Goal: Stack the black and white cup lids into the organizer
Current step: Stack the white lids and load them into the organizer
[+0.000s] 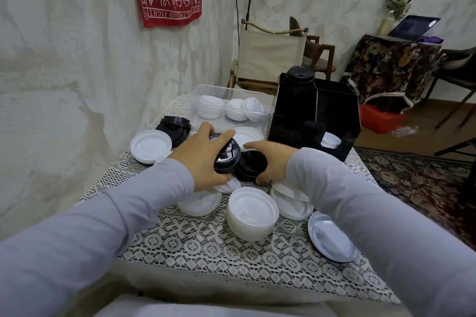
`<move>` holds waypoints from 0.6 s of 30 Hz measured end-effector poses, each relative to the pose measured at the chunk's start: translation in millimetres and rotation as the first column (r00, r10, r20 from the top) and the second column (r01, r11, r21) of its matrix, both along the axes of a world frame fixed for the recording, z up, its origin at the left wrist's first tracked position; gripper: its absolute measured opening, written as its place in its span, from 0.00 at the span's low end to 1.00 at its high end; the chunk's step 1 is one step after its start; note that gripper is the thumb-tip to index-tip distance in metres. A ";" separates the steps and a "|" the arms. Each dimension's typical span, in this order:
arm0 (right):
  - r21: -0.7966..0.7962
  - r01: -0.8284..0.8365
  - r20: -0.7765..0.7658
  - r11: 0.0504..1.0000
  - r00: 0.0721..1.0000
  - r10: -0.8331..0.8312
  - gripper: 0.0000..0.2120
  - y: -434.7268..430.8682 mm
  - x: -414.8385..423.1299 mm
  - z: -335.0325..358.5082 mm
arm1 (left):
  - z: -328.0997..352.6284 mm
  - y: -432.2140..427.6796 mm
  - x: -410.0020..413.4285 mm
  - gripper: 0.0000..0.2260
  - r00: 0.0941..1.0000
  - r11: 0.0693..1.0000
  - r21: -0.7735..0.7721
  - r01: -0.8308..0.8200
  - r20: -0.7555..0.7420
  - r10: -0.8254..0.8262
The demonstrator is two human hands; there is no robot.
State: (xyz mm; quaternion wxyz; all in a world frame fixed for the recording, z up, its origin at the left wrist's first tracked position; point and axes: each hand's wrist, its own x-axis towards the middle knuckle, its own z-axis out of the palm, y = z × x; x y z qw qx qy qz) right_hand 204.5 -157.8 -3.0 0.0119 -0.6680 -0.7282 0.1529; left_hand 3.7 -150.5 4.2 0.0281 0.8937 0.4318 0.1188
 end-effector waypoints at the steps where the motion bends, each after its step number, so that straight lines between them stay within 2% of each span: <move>1: -0.011 -0.013 0.018 1.000 1.000 0.013 0.44 3.1 -3.0 -4.1 | 0.0 -0.4 0.3 0.42 1.000 1.000 -0.006 0.004 0.011 -0.004; 7: 0.045 -0.008 -0.012 0.999 1.000 0.009 0.45 5.1 -4.0 -6.8 | -1.8 -0.1 1.2 0.51 0.986 0.998 -0.069 0.013 0.165 -0.002; 11: 0.146 0.013 -0.133 0.989 0.991 0.007 0.44 -4.4 2.4 17.3 | -5.7 1.5 2.0 0.53 0.969 0.992 -0.121 0.032 0.246 -0.001; 15: 0.273 0.059 -0.329 0.960 0.944 0.035 0.41 -15.1 4.1 48.4 | -8.8 4.4 6.8 0.54 0.962 0.987 -0.151 0.057 0.272 -0.013; 18: 0.282 0.022 -0.420 0.959 0.902 0.103 0.39 -24.4 -6.7 58.8 | -11.4 5.1 12.2 0.54 0.958 0.985 -0.153 0.080 0.284 -0.034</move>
